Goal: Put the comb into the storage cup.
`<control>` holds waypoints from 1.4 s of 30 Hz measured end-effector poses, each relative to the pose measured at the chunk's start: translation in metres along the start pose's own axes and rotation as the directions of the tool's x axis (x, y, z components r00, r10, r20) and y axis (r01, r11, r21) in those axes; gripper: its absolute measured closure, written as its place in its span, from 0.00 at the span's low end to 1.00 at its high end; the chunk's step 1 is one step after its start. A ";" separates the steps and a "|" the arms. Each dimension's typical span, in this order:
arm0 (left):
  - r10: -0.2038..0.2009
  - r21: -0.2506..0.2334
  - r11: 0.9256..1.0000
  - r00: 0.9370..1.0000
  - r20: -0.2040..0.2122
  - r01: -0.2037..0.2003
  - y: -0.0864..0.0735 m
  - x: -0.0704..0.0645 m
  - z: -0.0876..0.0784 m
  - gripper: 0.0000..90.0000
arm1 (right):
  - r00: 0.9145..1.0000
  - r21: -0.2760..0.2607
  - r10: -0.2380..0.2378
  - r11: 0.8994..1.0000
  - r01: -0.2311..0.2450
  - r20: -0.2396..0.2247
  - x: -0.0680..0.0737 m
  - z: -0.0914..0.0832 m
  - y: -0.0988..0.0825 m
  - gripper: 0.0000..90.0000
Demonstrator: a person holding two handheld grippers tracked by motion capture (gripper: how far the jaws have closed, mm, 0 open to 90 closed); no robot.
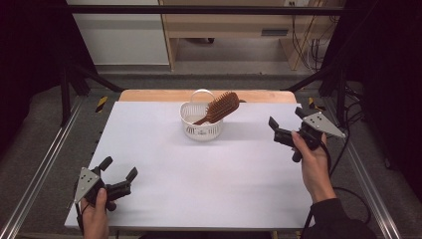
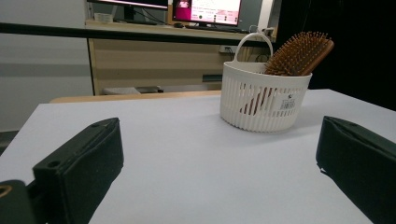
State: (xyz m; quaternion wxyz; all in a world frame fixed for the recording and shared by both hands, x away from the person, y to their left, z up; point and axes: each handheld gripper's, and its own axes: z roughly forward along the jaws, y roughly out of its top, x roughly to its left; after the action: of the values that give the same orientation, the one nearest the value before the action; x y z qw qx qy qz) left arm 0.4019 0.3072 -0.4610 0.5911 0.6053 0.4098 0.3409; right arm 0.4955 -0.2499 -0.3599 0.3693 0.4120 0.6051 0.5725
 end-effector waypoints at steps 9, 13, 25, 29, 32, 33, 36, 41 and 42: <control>-0.001 -0.003 1.000 1.000 0.000 0.001 0.000 0.001 -0.003 0.01 | 1.000 0.007 -0.012 1.000 0.012 0.002 -0.005 -0.019 -0.014 0.03; 0.002 -0.002 1.000 1.000 0.003 -0.002 0.000 0.000 -0.004 0.01 | 1.000 0.014 -0.008 1.000 0.008 0.004 -0.007 -0.026 -0.021 0.03; 0.014 -0.005 1.000 1.000 0.000 -0.014 0.000 0.000 -0.009 0.01 | 1.000 0.035 0.006 0.999 -0.006 0.011 -0.012 -0.043 -0.045 0.03; 0.011 -0.004 1.000 1.000 -0.003 -0.011 -0.001 0.000 -0.010 0.01 | 1.000 0.044 0.010 0.999 -0.011 0.010 -0.013 -0.049 -0.055 0.03; 0.014 -0.004 1.000 1.000 -0.001 -0.014 -0.001 0.000 -0.010 0.01 | 1.000 0.051 0.008 0.999 -0.008 0.007 -0.013 -0.053 -0.060 0.03; 0.016 -0.004 1.000 1.000 -0.001 -0.016 -0.001 0.000 -0.010 0.01 | 1.000 0.052 -0.001 0.999 0.001 0.005 -0.013 -0.054 -0.062 0.04; 0.017 -0.004 1.000 1.000 0.011 -0.016 -0.001 -0.001 -0.009 0.01 | 1.000 0.055 -0.012 0.998 0.012 -0.002 -0.010 -0.058 -0.065 0.04; 0.027 -0.015 1.000 0.999 0.028 -0.027 0.000 -0.003 -0.010 0.01 | 1.000 0.065 -0.018 0.998 0.019 -0.017 -0.006 -0.062 -0.073 0.03; 0.030 -0.014 0.999 0.999 0.030 -0.030 0.000 -0.004 -0.010 0.01 | 1.000 0.067 -0.021 0.997 0.022 -0.019 -0.005 -0.063 -0.075 0.03</control>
State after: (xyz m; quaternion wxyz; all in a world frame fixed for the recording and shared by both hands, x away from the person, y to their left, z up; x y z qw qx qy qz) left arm 0.3913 0.3083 -0.4599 0.5960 0.6127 0.3894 0.3432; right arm 0.4342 -0.2796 -0.4301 0.3557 0.4124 0.6318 0.5515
